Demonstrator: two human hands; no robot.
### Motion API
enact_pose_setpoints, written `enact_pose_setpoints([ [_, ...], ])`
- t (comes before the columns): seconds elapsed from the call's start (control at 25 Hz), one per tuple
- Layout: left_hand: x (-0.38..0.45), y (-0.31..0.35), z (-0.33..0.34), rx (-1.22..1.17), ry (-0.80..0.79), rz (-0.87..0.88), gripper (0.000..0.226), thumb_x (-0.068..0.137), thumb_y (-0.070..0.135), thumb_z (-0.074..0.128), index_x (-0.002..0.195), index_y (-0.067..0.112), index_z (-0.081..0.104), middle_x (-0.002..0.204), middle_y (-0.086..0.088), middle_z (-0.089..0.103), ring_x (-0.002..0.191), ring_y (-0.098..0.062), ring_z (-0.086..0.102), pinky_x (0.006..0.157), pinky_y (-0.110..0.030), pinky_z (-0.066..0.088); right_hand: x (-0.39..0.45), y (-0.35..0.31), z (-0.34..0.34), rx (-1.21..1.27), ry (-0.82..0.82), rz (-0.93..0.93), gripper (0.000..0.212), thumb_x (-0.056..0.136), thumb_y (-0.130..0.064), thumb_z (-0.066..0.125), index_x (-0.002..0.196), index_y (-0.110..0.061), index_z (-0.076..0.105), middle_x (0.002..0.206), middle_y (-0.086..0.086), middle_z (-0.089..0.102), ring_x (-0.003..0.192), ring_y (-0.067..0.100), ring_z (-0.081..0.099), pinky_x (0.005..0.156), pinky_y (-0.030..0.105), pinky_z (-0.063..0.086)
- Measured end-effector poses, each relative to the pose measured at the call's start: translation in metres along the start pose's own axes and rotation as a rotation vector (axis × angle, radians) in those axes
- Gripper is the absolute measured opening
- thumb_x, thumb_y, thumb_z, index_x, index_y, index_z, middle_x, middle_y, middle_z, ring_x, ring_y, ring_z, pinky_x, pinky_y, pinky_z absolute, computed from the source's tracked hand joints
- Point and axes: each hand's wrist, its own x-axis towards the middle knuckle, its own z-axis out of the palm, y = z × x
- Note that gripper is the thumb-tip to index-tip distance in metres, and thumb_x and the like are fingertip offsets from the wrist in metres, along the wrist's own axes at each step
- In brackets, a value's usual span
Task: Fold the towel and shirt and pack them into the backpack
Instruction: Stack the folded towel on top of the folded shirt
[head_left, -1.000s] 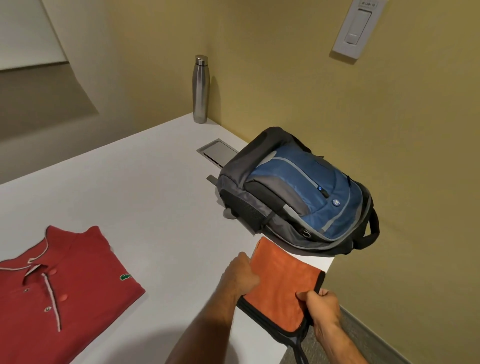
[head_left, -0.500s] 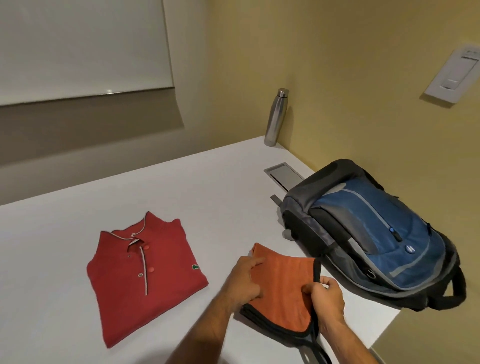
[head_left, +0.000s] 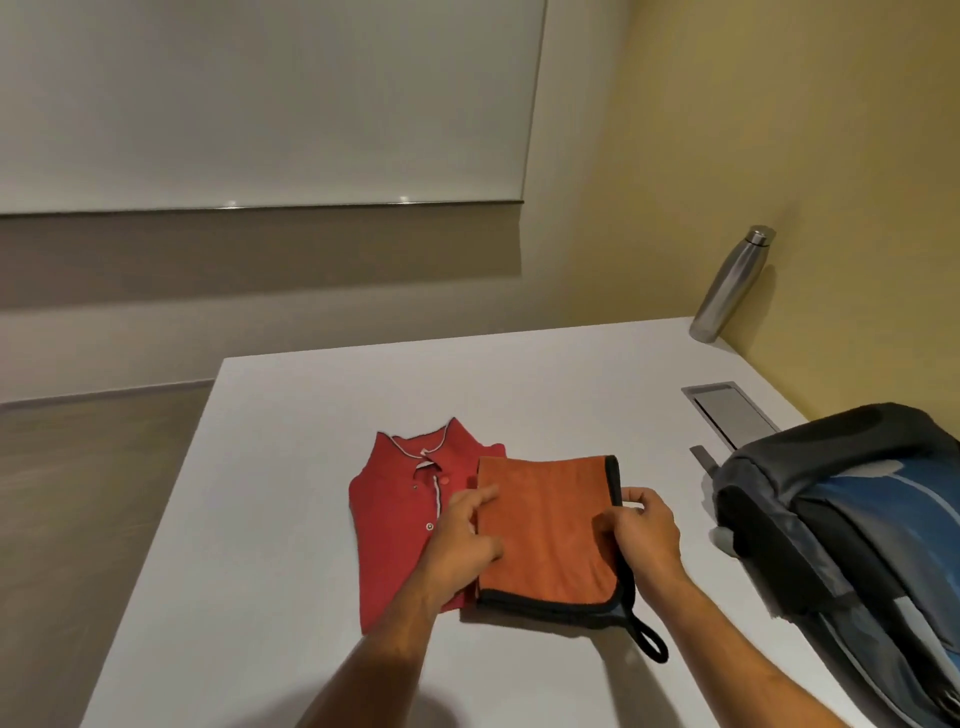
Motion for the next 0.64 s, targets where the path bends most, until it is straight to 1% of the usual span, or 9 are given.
enact_pose_setpoints([
  [0.16,-0.004,-0.006,-0.046,0.055,0.134,-0.009,0.072,0.068,0.005,0.075,0.124,0.044,0.053,0.127,0.018,0.043,0.116,-0.015,0.056,0.091,-0.038,0.058,0.007,-0.023,0.043,-0.05,-0.135,-0.055,0.042,0.07,0.0,0.063,0.108,-0.02,0.059,0.09,0.007,0.069,0.081,0.024,0.068,0.074,0.043,0.06],
  [0.24,-0.005,-0.009,-0.065,0.082,0.197,-0.03,0.073,0.071,0.0,0.075,0.125,0.042,0.051,0.126,0.018,0.042,0.117,-0.015,0.055,0.091,-0.035,0.058,0.011,-0.029,0.063,-0.089,-0.192,-0.077,0.044,0.071,0.0,0.063,0.11,-0.019,0.059,0.09,0.006,0.069,0.082,0.023,0.068,0.076,0.043,0.06],
  [0.32,-0.005,-0.013,-0.078,0.114,0.239,-0.053,0.074,0.074,-0.002,0.073,0.128,0.04,0.049,0.129,0.014,0.041,0.118,-0.015,0.053,0.091,-0.031,0.057,0.015,-0.032,0.081,-0.127,-0.234,-0.082,0.045,0.072,0.0,0.063,0.113,-0.019,0.058,0.09,0.006,0.069,0.083,0.023,0.068,0.078,0.044,0.06],
  [0.4,-0.005,-0.018,-0.088,0.12,0.262,-0.081,0.075,0.073,-0.003,0.073,0.132,0.037,0.048,0.131,0.012,0.041,0.119,-0.016,0.052,0.093,-0.032,0.056,0.021,-0.033,0.097,-0.157,-0.27,-0.081,0.047,0.073,0.001,0.063,0.116,-0.018,0.057,0.09,0.006,0.069,0.084,0.023,0.068,0.078,0.043,0.06],
  [0.48,-0.005,-0.027,-0.094,0.14,0.28,-0.097,0.077,0.072,-0.002,0.073,0.135,0.033,0.047,0.132,0.011,0.042,0.122,-0.016,0.051,0.098,-0.035,0.054,0.026,-0.03,0.108,-0.187,-0.297,-0.08,0.048,0.075,0.002,0.062,0.119,-0.017,0.056,0.091,0.006,0.068,0.083,0.022,0.067,0.074,0.039,0.059],
  [0.56,-0.004,-0.035,-0.097,0.188,0.294,-0.107,0.077,0.071,-0.002,0.071,0.138,0.029,0.047,0.131,0.01,0.042,0.125,-0.017,0.048,0.101,-0.03,0.049,0.03,-0.025,0.117,-0.225,-0.318,-0.08,0.048,0.078,0.002,0.062,0.122,-0.016,0.054,0.094,0.005,0.067,0.084,0.021,0.066,0.069,0.034,0.056],
  [0.64,-0.002,-0.043,-0.099,0.323,0.283,-0.129,0.076,0.073,0.003,0.07,0.14,0.027,0.044,0.133,0.009,0.04,0.126,-0.016,0.047,0.101,-0.025,0.045,0.033,-0.02,0.122,-0.311,-0.327,-0.102,0.048,0.08,-0.001,0.064,0.125,-0.015,0.052,0.097,0.004,0.066,0.084,0.019,0.065,0.072,0.034,0.058],
])
